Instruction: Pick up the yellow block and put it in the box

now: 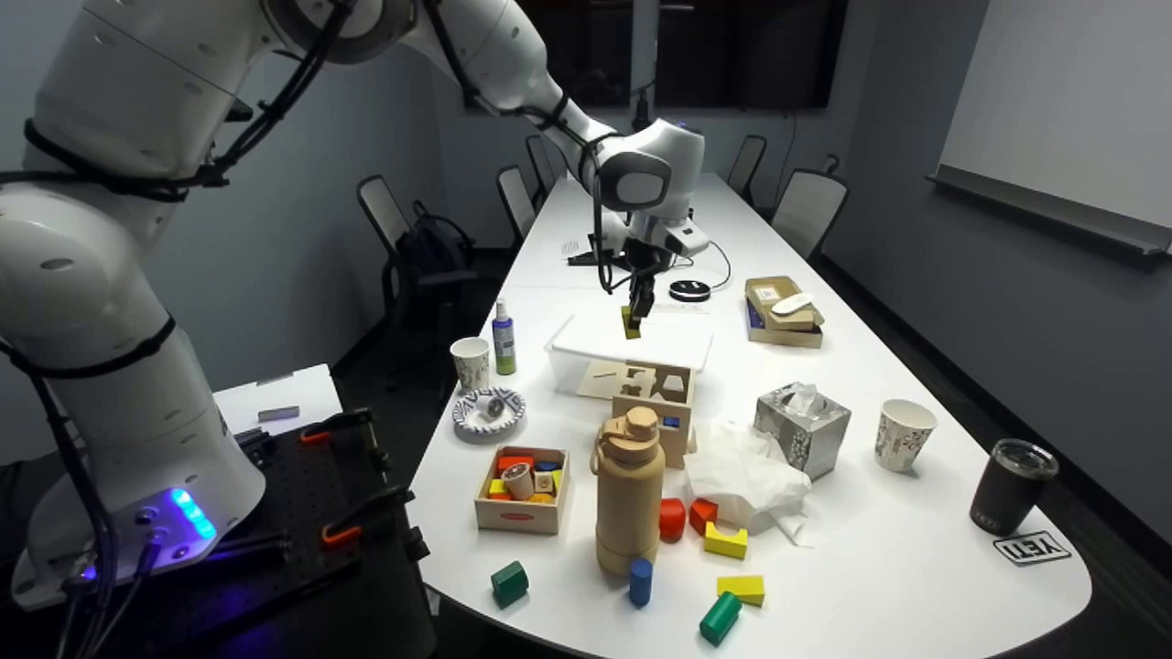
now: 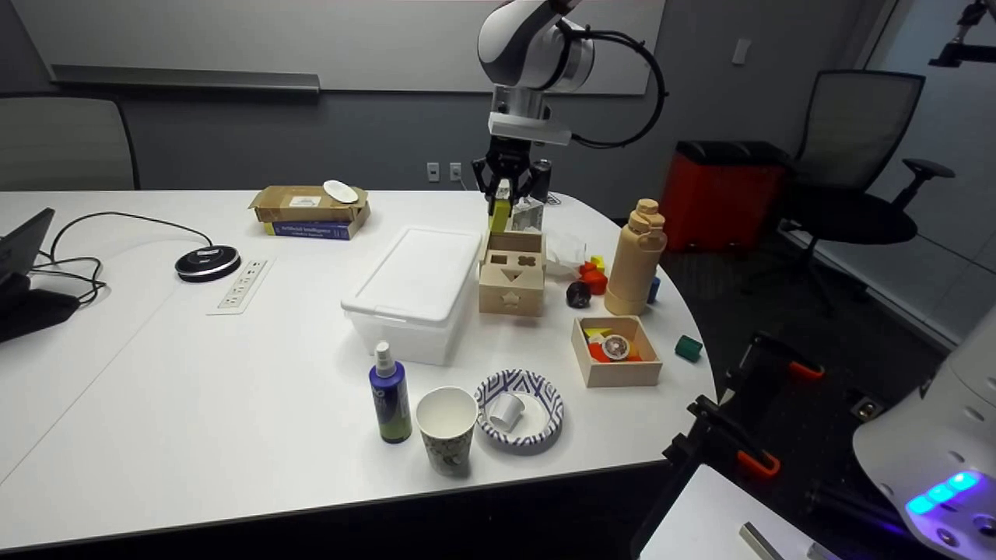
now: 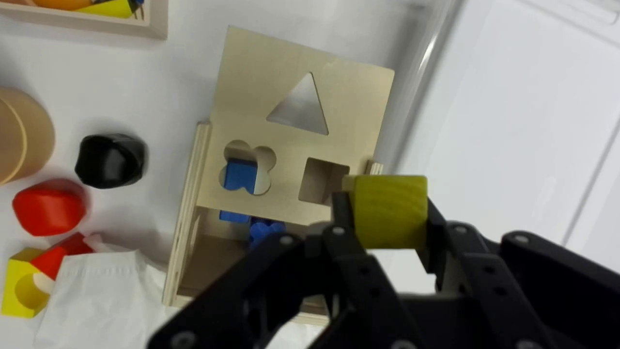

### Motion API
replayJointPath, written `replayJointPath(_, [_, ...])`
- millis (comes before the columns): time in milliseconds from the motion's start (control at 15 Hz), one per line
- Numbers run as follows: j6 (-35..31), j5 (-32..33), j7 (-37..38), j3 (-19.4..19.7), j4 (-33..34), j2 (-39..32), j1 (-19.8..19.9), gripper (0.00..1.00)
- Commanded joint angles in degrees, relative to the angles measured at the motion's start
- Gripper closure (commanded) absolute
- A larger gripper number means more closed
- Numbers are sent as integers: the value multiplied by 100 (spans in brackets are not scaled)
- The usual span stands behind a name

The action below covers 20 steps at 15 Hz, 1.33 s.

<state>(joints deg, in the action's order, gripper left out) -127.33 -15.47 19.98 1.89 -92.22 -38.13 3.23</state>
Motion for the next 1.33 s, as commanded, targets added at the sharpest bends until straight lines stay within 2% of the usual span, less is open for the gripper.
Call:
replayJointPath(0, [397,-78,468,105,735,-492,-4,92])
replayJointPath(600, [1029,-185,1089,163,1227,-1027,94,92])
replayJointPath(1267, [1054,-292,1226,170,1282,-1220,137,92])
